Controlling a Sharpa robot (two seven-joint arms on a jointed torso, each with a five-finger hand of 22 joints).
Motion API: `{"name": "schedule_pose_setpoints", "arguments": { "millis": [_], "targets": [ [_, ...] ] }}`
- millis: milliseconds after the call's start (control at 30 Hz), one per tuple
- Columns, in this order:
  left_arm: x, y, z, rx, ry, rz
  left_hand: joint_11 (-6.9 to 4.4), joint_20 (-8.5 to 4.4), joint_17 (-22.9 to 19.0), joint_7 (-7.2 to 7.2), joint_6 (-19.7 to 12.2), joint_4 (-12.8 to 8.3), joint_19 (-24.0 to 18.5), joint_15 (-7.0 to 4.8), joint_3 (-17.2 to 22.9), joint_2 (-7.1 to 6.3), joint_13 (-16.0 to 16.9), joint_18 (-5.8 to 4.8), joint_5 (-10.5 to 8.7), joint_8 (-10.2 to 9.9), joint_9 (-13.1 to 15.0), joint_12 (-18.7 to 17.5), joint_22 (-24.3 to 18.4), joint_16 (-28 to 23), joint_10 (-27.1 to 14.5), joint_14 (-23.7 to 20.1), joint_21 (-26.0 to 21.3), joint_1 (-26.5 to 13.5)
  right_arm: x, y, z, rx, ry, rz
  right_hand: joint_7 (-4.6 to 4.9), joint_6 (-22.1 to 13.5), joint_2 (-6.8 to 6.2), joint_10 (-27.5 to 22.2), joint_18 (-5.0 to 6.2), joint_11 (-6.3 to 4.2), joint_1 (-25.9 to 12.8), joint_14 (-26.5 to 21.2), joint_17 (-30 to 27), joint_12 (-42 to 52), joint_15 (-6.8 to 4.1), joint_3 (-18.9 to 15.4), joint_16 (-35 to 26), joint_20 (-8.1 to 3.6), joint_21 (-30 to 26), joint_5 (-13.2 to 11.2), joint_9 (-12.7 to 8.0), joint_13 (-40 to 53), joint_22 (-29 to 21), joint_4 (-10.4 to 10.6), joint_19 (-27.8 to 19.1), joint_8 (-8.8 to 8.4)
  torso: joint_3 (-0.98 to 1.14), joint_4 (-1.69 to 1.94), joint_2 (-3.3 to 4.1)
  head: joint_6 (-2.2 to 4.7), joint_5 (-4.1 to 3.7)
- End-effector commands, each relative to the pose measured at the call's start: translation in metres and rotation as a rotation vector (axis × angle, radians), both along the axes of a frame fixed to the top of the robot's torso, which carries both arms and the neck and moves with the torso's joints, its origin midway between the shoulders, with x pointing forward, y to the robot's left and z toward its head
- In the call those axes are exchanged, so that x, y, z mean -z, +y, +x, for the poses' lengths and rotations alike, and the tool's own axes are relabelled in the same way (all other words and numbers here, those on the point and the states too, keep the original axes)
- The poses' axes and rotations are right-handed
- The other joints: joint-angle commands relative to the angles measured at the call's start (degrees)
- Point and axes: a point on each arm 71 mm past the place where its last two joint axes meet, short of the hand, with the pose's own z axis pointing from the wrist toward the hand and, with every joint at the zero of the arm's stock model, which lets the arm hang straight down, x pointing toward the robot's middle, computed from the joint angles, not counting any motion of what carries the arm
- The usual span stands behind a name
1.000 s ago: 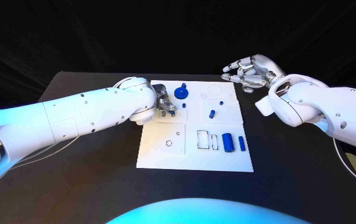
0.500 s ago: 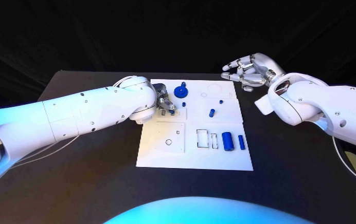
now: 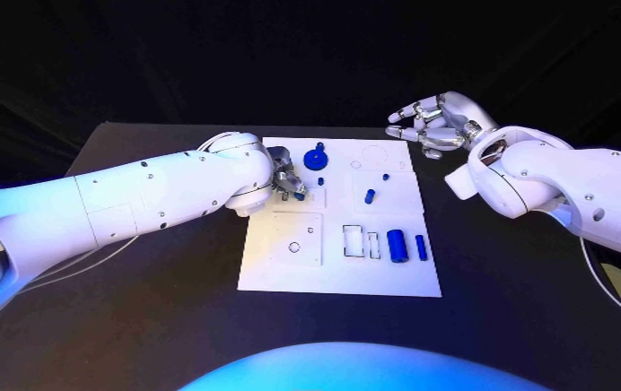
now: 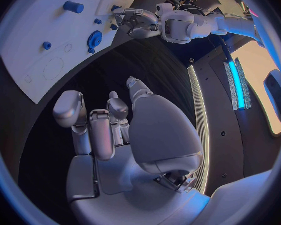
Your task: Assemble the parts on the task board
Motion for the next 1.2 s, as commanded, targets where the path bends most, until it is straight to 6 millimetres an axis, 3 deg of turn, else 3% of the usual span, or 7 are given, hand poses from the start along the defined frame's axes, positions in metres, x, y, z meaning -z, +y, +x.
{"name": "schedule_pose_setpoints", "arguments": {
  "millis": [33, 500, 1200],
  "targets": [
    [0.0020, -0.0010, -0.0016, 0.015, 0.024, 0.020, -0.11, -0.24, 10.3, -0.88, 0.4, -6.4, 1.4, -0.45, 6.0, -0.15, 0.1, -0.33, -0.17, 0.4, 0.1, 0.3, 4.0, -0.1, 0.3, 4.1, 0.3, -0.7, 0.0001, 0.0014, -0.0005, -0.014, -0.004, -0.005, 0.05, -0.1, 0.26, -0.3, 0.52, 0.15, -0.4, 2.9, 3.5, -0.2, -0.28, -0.4, -0.2, 0.09, -0.3, 0.4, -0.1, -0.1, 0.0, -0.1, -0.3, 0.29, -0.02, 0.01, 0.01, -0.04, 0.01],
    [0.0024, -0.0002, -0.0015, 0.015, 0.028, 0.025, -0.25, -0.35, 10.3, -1.06, 0.6, -5.9, 1.4, -0.57, 5.2, -0.47, 0.1, -0.34, -0.29, 0.7, 0.0, 0.4, 4.0, -0.1, 0.3, 4.1, 0.3, -1.3, 0.0002, 0.0015, -0.0004, -0.014, -0.005, -0.004, 0.04, -0.1, 0.31, -0.3, 0.55, 0.15, -0.5, 2.9, 3.3, -0.3, -0.28, -0.4, -0.3, 0.09, -0.5, 0.4, -0.1, -0.2, -0.1, 0.0, -0.4, 0.32, -0.02, 0.02, 0.00, -0.10, -0.01],
    [0.0030, 0.0020, -0.0004, 0.003, 0.032, 0.028, -0.43, -0.60, 10.4, -1.26, 1.2, -3.0, 1.6, -0.75, 0.8, -1.05, 0.4, -0.41, -0.65, 1.2, -1.2, 1.2, 4.4, -0.2, 0.3, 4.1, 0.4, -3.4, 0.0002, 0.0013, -0.0003, -0.013, -0.004, -0.003, 0.04, -0.1, 0.33, -0.4, 0.57, 0.15, -0.6, 2.8, 3.3, -0.3, -0.28, -0.4, -0.4, 0.09, -0.6, 0.4, -0.1, -0.2, -0.2, 0.0, -0.4, 0.34, 0.00, -0.01, 0.01, -0.26, -0.01]
  ]
}}
